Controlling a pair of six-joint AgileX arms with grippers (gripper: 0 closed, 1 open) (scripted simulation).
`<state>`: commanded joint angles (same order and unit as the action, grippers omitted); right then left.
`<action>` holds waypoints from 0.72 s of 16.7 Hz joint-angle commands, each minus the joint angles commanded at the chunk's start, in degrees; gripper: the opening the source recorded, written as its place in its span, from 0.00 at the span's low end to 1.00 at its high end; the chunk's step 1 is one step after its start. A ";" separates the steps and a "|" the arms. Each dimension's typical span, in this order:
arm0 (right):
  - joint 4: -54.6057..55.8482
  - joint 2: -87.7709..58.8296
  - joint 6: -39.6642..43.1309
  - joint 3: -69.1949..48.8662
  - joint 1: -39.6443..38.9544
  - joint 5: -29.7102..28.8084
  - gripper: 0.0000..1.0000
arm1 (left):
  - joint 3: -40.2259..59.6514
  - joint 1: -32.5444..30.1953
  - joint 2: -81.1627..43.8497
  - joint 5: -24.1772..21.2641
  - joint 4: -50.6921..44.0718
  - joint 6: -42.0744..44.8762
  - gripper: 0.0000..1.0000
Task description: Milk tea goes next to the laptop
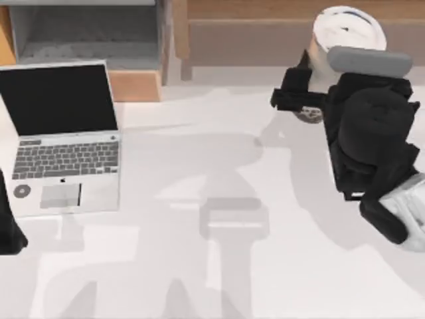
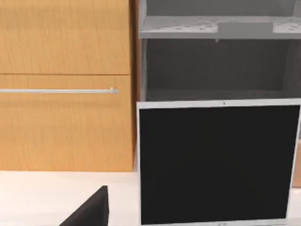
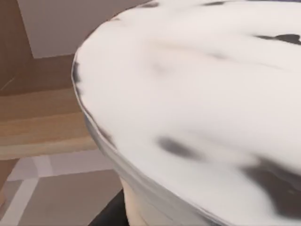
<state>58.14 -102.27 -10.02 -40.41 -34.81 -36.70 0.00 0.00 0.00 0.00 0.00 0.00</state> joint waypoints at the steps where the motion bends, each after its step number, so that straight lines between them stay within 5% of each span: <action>1: -2.36 -1.17 -0.61 -2.87 -1.36 -1.32 0.00 | 0.00 0.00 0.00 0.00 0.00 0.00 1.00; 12: -27.90 -18.65 -7.91 -32.99 -17.94 -16.98 0.00 | 0.00 0.00 0.00 0.00 0.00 0.00 1.00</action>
<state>30.24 -120.92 -17.94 -73.40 -52.75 -53.69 0.00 0.00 0.00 0.00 0.00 0.00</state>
